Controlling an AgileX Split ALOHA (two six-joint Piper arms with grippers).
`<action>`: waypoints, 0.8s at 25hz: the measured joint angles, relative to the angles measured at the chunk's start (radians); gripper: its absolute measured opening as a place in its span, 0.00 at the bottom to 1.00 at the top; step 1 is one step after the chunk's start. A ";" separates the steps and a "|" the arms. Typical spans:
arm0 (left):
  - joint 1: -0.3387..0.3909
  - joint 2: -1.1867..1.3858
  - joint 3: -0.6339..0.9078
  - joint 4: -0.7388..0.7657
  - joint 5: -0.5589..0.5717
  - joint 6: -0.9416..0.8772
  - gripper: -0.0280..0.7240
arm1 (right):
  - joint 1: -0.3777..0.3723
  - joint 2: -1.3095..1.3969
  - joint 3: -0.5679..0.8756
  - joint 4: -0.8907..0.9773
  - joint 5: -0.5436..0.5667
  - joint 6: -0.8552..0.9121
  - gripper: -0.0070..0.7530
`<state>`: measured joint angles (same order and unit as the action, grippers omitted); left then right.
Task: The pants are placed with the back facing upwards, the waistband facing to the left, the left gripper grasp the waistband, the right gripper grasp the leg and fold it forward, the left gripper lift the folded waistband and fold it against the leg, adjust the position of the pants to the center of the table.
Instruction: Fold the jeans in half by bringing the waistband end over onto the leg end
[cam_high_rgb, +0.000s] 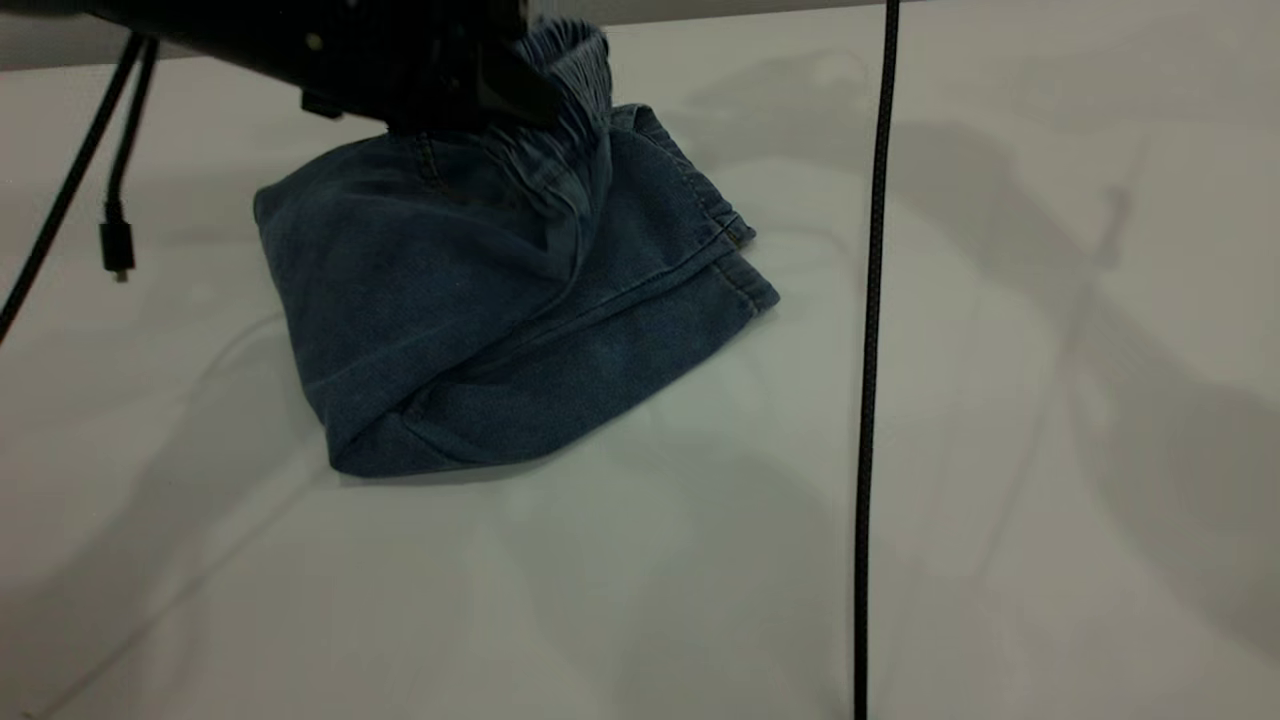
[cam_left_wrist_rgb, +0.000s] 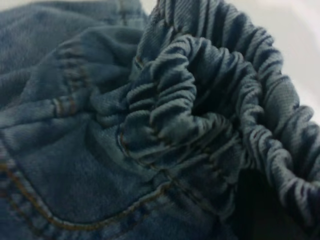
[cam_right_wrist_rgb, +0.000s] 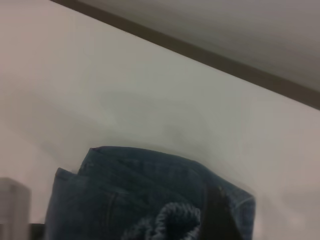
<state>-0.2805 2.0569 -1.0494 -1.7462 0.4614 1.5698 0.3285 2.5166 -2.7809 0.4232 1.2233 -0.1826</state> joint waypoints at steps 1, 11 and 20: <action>0.000 0.010 -0.002 0.000 0.000 0.000 0.27 | 0.000 0.000 0.000 0.006 -0.001 0.000 0.51; 0.004 -0.031 -0.009 0.001 -0.021 0.000 0.83 | 0.000 0.000 0.002 0.054 -0.002 -0.002 0.51; 0.020 -0.223 -0.007 0.022 -0.024 0.000 0.85 | 0.000 0.000 0.007 0.037 -0.002 -0.006 0.51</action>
<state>-0.2608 1.8344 -1.0562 -1.7242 0.4373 1.5698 0.3285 2.5166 -2.7738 0.4599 1.2214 -0.1886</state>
